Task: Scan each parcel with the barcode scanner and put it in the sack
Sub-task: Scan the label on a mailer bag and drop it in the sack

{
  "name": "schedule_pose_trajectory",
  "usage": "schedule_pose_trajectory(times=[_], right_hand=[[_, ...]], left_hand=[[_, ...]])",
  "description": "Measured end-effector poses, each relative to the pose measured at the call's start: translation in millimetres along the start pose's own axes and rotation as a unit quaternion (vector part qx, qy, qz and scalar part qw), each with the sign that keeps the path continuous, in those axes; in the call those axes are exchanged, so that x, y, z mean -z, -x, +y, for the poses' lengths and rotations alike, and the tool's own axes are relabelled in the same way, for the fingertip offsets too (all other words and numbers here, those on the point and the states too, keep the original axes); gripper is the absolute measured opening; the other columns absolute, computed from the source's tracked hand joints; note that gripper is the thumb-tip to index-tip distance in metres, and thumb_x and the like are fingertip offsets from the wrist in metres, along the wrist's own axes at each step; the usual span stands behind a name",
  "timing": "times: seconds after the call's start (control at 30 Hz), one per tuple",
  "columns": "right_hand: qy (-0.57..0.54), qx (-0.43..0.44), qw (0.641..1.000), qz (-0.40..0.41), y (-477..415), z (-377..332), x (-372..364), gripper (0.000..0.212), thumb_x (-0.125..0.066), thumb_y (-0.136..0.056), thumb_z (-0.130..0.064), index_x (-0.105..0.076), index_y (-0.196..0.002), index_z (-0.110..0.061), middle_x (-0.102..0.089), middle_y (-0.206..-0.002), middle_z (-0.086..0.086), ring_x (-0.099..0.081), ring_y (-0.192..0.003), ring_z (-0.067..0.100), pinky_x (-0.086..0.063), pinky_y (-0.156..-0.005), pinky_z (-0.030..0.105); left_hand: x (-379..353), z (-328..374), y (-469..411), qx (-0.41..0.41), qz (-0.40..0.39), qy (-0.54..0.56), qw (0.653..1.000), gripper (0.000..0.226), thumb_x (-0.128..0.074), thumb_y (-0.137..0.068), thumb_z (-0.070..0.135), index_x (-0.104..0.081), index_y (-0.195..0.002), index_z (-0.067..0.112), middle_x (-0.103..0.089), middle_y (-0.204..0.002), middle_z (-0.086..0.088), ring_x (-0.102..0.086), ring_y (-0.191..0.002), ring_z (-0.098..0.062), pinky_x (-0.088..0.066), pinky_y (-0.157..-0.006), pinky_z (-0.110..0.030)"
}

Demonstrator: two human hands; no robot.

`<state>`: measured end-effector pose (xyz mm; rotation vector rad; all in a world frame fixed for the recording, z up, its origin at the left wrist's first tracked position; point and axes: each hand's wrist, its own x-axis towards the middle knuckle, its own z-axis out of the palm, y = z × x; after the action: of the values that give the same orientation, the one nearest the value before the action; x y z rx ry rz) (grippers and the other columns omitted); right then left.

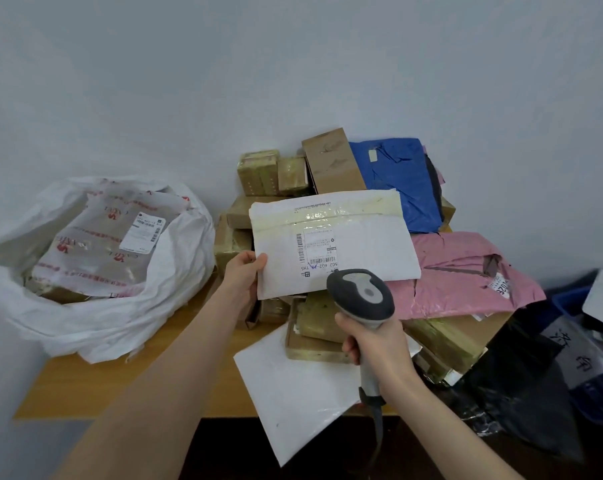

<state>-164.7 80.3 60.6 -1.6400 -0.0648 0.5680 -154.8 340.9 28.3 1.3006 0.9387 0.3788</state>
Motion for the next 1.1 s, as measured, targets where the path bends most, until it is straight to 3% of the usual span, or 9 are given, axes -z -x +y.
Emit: schedule_pose_trajectory(times=[0.13,0.3,0.47,0.63,0.87,0.93,1.1], right_hand=[[0.005,0.006,1.000,0.000,16.5,-2.8,-4.2,0.026,-0.074,-0.079,-0.017,-0.061,-0.058,-0.008,-0.059,-0.048,0.009,-0.051,-0.042,0.019,-0.043,-0.054,0.032],[-0.007,0.004,1.000,-0.011,29.6,-5.9,-5.4,0.019,-0.073,-0.080,-0.013,-0.061,-0.066,-0.009,-0.057,-0.047,0.004,-0.048,-0.037,0.013,-0.040,-0.041,0.022],[-0.009,-0.002,1.000,-0.021,38.8,-6.9,-2.3,0.018,-0.073,-0.081,-0.013,-0.061,-0.068,-0.008,-0.058,-0.047,0.005,-0.048,-0.037,0.012,-0.040,-0.041,0.022],[-0.014,0.002,0.999,-0.031,46.2,-6.8,-0.3,0.017,-0.072,-0.082,-0.012,-0.063,-0.069,-0.007,-0.057,-0.047,0.005,-0.048,-0.036,0.012,-0.040,-0.041,0.022],[-0.002,0.016,0.999,-0.046,55.1,-6.2,1.0,0.025,-0.071,-0.083,-0.011,-0.059,-0.061,-0.008,-0.056,-0.045,0.004,-0.047,-0.034,0.011,-0.039,-0.040,0.019],[-0.006,0.015,0.999,-0.049,55.7,-6.7,1.1,0.026,-0.071,-0.082,-0.011,-0.058,-0.060,-0.008,-0.056,-0.045,0.004,-0.047,-0.035,0.011,-0.039,-0.039,0.019],[-0.105,0.020,0.992,-0.071,52.2,-19.4,-8.7,0.023,-0.071,-0.083,-0.008,-0.060,-0.063,-0.009,-0.055,-0.050,0.008,-0.046,-0.038,0.015,-0.041,-0.042,0.023]], left_hand=[[6.5,0.5,4.0,-0.019,0.006,-0.002,1.000,0.022,-0.061,-0.094,0.015,-0.050,-0.075,0.013,-0.065,-0.087,-0.002,-0.061,-0.078,-0.019,-0.051,-0.059,-0.033],[16.4,-1.0,5.7,-0.042,0.016,-0.012,0.999,0.023,-0.062,-0.093,0.015,-0.050,-0.073,0.016,-0.063,-0.087,-0.001,-0.060,-0.079,-0.018,-0.051,-0.065,-0.033],[24.0,-2.9,8.4,-0.038,0.023,-0.010,0.999,0.021,-0.061,-0.094,0.016,-0.051,-0.075,0.016,-0.064,-0.090,-0.001,-0.060,-0.081,-0.018,-0.052,-0.077,-0.040],[28.3,-2.8,14.5,-0.044,0.030,-0.009,0.999,0.018,-0.061,-0.094,0.016,-0.051,-0.079,0.015,-0.063,-0.092,-0.001,-0.060,-0.083,-0.018,-0.053,-0.076,-0.039],[33.8,-0.9,22.6,-0.052,0.034,0.003,0.998,0.023,-0.059,-0.095,0.015,-0.048,-0.075,0.016,-0.063,-0.088,0.000,-0.060,-0.078,-0.015,-0.051,-0.061,-0.034],[34.6,-0.7,25.1,-0.052,0.031,0.007,0.998,0.023,-0.058,-0.095,0.015,-0.048,-0.075,0.016,-0.063,-0.089,0.000,-0.061,-0.078,-0.015,-0.052,-0.064,-0.036],[44.2,6.7,39.2,-0.066,0.053,0.016,0.996,0.023,-0.059,-0.095,0.014,-0.049,-0.075,0.015,-0.062,-0.082,0.000,-0.059,-0.072,-0.014,-0.049,-0.057,-0.029]])
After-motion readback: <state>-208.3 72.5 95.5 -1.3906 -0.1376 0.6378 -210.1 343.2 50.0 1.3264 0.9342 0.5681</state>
